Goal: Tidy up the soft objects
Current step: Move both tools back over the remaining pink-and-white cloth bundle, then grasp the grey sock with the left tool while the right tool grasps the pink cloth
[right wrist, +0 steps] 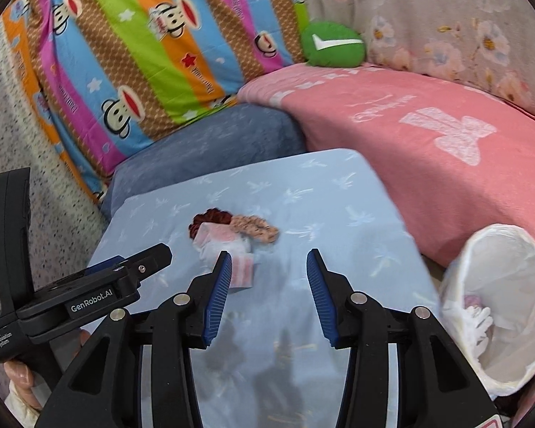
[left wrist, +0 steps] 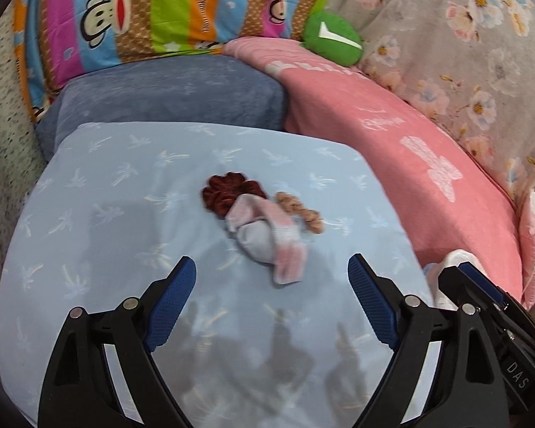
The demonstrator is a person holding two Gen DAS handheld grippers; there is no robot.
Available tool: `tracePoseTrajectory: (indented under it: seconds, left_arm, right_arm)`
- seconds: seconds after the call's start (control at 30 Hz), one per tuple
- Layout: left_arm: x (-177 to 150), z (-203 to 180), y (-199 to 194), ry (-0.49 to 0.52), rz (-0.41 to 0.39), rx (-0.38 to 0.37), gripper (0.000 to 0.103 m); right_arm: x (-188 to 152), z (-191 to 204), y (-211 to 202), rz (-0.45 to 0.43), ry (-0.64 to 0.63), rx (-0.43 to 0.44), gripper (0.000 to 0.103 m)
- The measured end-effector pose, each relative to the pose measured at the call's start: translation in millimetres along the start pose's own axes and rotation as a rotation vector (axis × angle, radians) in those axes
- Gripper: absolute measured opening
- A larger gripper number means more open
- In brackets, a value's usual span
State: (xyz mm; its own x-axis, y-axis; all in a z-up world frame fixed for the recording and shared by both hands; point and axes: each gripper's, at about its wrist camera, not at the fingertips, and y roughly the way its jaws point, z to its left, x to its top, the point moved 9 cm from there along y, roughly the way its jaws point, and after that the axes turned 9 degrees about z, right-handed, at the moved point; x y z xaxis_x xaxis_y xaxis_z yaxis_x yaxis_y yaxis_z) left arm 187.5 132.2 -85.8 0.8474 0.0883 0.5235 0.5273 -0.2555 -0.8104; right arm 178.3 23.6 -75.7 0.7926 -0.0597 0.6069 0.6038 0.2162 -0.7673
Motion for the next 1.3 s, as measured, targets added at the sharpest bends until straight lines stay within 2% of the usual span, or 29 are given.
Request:
tracePoseTrajectory:
  seconds: [0.2, 0.4, 0.8, 0.9, 0.93, 1.0, 1.03, 1.2, 1.3]
  left_arm:
    - [-1, 46, 9, -0.046, 0.016, 0.074, 0.085]
    - [0, 80, 20, -0.095, 0.032, 0.092, 0.085]
    - [3, 90, 49, -0.102, 0.074, 0.076, 0.085]
    - [5, 87, 54, -0.092, 0.079, 0.069, 0.085]
    - [5, 85, 56, -0.090, 0.082, 0.066, 0.085]
    - [6, 81, 59, -0.085, 0.087, 0.055, 0.085]
    - [6, 78, 61, -0.082, 0.088, 0.052, 0.085]
    - [4, 59, 68, -0.063, 0.101, 0.016, 0.085]
    - [1, 43, 71, -0.039, 0.106, -0.008, 0.085]
  right_arm:
    - [0, 33, 50, 0.062, -0.048, 0.023, 0.048]
    - [5, 49, 97, 0.103, -0.059, 0.022, 0.047]
    - [10, 48, 156, 0.167, -0.056, -0.009, 0.047]
    - [9, 42, 160, 0.171, -0.036, -0.002, 0.036]
    - [8, 41, 159, 0.176, -0.027, 0.006, 0.028]
    - [6, 37, 154, 0.172, -0.016, 0.017, 0.020]
    - [5, 35, 151, 0.170, -0.017, 0.016, 0.011]
    - [0, 24, 129, 0.142, 0.029, 0.038, 0.004]
    - [1, 16, 112, 0.114, 0.066, 0.055, 0.004]
